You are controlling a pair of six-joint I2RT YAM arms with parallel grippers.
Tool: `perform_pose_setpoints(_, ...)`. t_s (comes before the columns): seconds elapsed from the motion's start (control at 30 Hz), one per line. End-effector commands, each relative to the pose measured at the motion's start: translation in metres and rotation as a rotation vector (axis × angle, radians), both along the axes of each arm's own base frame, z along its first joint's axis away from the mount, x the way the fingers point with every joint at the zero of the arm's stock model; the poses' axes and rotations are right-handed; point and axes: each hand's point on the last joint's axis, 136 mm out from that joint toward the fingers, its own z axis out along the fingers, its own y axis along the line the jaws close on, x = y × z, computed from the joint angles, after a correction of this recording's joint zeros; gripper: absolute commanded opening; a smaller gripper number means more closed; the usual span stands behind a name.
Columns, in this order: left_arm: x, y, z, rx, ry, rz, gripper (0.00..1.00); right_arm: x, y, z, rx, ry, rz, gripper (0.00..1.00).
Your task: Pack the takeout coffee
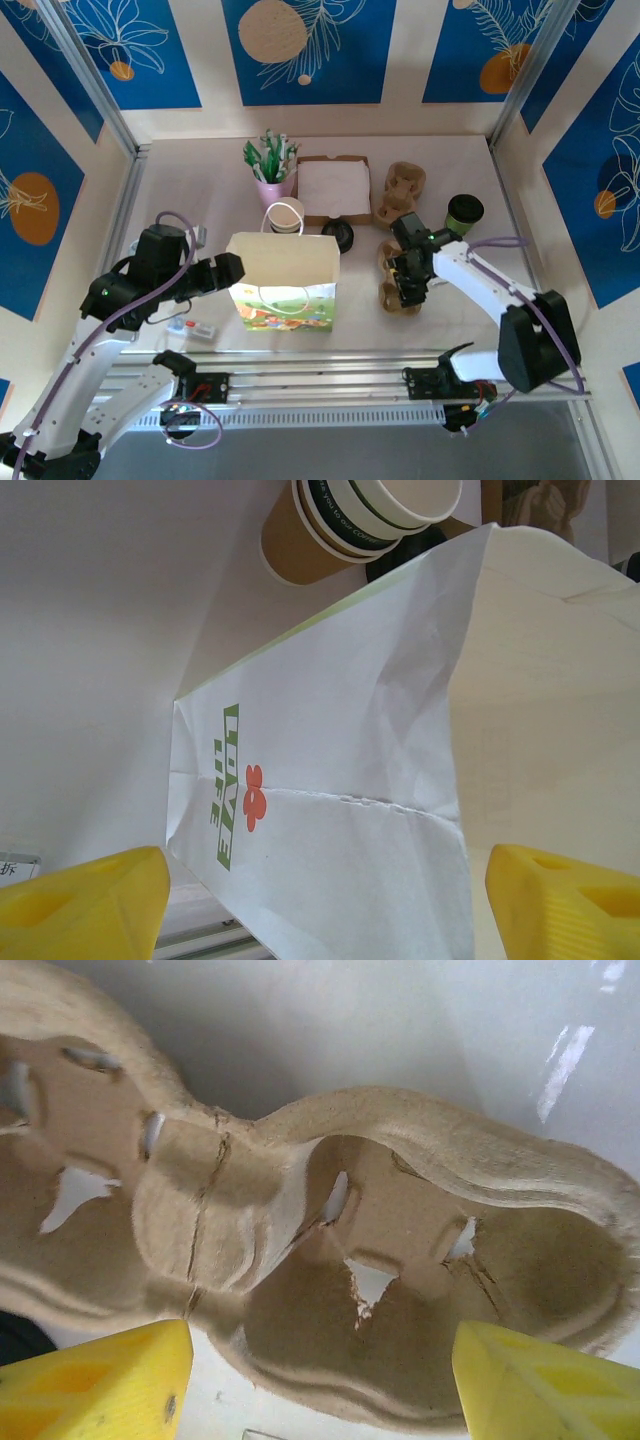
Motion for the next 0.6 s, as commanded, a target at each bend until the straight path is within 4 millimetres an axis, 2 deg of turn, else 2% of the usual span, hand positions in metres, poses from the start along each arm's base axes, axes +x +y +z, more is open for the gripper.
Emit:
perform_pose_setpoints(0.0,-0.001,-0.002,0.004,0.0,-0.019,-0.019,0.82,0.009,0.007,0.004,0.029,0.023,-0.058,0.7)
perform_pose_setpoints(0.4,-0.004,-0.002,0.007,-0.006,-0.021,-0.03,0.83,0.026,-0.005,-0.018,-0.029,0.053,-0.099,0.69)
perform_pose_setpoints(0.57,-0.005,-0.003,0.012,-0.012,-0.029,-0.038,0.83,0.034,-0.011,-0.018,-0.063,0.046,-0.086,0.69)
